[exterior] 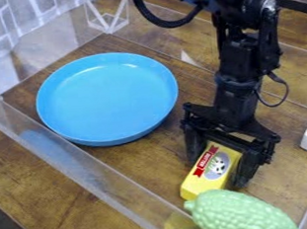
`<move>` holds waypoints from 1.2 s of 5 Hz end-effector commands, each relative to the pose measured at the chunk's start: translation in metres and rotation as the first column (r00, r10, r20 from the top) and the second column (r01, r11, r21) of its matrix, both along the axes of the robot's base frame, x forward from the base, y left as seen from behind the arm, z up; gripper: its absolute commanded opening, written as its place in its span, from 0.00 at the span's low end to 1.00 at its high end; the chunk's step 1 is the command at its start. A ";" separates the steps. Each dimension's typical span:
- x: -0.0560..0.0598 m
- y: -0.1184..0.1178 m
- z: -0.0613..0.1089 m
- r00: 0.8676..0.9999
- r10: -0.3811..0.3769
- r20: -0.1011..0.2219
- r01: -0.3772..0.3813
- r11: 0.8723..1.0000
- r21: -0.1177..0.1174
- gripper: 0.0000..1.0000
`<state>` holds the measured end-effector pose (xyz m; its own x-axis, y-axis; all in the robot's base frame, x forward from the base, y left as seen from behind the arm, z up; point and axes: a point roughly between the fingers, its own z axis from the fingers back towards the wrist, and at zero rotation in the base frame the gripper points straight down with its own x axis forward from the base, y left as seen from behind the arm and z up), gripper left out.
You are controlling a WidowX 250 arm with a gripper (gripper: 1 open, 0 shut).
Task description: Remove the yellow block from inside the blue tray and put it on the table
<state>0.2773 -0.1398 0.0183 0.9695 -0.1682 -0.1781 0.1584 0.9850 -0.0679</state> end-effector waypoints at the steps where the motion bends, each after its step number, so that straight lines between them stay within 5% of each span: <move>1: -0.007 -0.009 0.002 1.000 -0.030 -0.009 0.030 1.000 -0.003 1.00; 6: -0.010 -0.009 0.004 0.997 -0.039 -0.066 0.039 0.999 0.013 1.00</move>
<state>0.2705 -0.1411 0.0185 0.9508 -0.1771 -0.2542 0.1673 0.9841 -0.0600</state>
